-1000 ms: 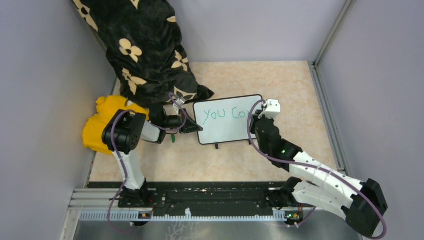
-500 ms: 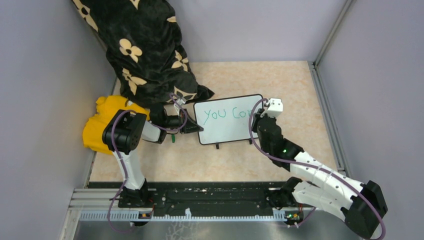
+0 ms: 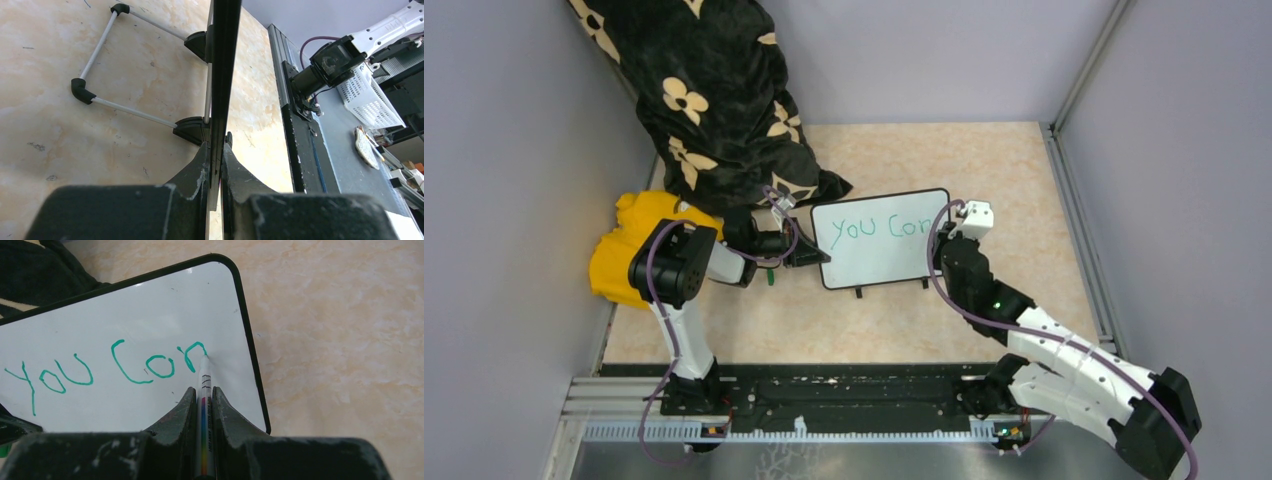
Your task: Write a sentence on the whiteboard
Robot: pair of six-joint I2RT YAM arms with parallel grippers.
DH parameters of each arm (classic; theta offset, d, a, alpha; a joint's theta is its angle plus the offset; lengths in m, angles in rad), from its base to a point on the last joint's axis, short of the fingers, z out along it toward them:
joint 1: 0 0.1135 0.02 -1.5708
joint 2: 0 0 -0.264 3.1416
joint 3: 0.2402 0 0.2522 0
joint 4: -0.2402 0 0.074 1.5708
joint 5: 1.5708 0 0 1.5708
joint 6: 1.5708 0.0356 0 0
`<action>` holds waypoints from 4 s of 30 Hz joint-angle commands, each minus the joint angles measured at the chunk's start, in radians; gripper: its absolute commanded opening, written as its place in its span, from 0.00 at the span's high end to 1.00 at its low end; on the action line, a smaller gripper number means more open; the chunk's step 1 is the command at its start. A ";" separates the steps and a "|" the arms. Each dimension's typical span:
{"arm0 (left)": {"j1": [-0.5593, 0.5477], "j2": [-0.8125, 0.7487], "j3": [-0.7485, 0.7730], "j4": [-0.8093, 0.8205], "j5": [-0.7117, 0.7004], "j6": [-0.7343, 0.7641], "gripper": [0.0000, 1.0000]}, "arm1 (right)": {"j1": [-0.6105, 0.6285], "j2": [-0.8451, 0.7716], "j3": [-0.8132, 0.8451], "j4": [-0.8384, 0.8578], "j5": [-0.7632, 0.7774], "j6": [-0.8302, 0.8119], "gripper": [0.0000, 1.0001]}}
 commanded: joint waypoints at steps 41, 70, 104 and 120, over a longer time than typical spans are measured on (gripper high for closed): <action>-0.003 0.010 -0.004 -0.044 -0.026 -0.051 0.80 | 0.090 -0.025 0.106 -0.012 -0.026 -0.020 1.00; -0.003 0.009 -0.001 -0.065 -0.027 -0.038 0.81 | 0.062 0.056 0.072 0.060 -0.030 -0.002 1.00; -0.003 0.006 -0.001 -0.071 -0.027 -0.036 0.82 | 0.046 0.006 -0.008 -0.015 -0.031 0.039 1.00; -0.003 -0.001 0.000 -0.059 -0.025 -0.045 0.79 | 0.055 -0.082 0.100 0.006 -0.189 0.006 1.00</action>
